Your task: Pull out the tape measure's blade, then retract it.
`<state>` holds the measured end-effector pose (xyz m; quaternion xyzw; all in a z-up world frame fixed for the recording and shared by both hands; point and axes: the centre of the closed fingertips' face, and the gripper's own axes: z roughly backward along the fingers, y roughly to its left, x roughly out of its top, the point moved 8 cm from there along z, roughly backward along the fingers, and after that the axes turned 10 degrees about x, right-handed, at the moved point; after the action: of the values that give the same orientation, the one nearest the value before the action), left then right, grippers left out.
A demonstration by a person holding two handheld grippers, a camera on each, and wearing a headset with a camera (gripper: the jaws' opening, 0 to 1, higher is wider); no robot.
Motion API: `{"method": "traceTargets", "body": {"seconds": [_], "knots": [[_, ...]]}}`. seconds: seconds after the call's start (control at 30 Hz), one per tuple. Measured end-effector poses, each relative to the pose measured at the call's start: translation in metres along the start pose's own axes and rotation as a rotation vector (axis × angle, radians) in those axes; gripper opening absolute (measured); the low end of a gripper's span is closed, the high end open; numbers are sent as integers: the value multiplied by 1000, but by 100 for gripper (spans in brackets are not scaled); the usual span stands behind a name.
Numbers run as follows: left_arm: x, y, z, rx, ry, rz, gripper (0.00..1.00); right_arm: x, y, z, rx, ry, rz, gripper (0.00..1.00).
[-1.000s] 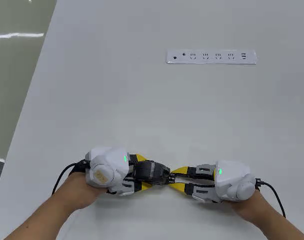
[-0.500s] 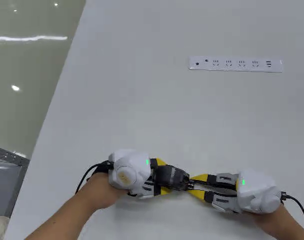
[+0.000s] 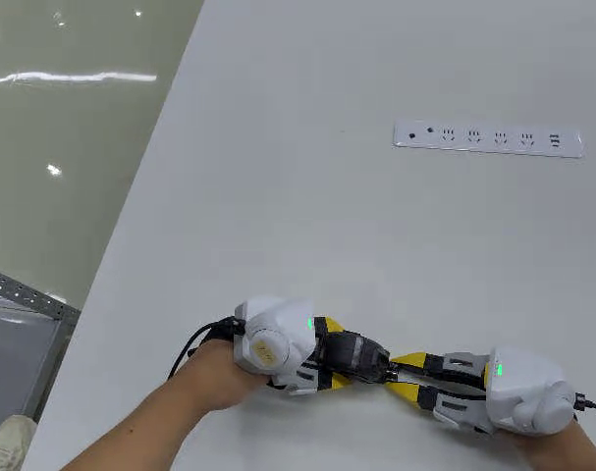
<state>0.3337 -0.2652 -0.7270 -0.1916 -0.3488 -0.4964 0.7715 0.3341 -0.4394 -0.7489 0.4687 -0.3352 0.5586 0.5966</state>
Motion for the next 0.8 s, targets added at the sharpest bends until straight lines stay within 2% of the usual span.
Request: {"method": "traceTargets", "body": {"seconds": [0.8], "knots": [[0, 0, 0, -2, -2, 5, 34, -2, -1, 3, 4, -3, -11, 11]]}}
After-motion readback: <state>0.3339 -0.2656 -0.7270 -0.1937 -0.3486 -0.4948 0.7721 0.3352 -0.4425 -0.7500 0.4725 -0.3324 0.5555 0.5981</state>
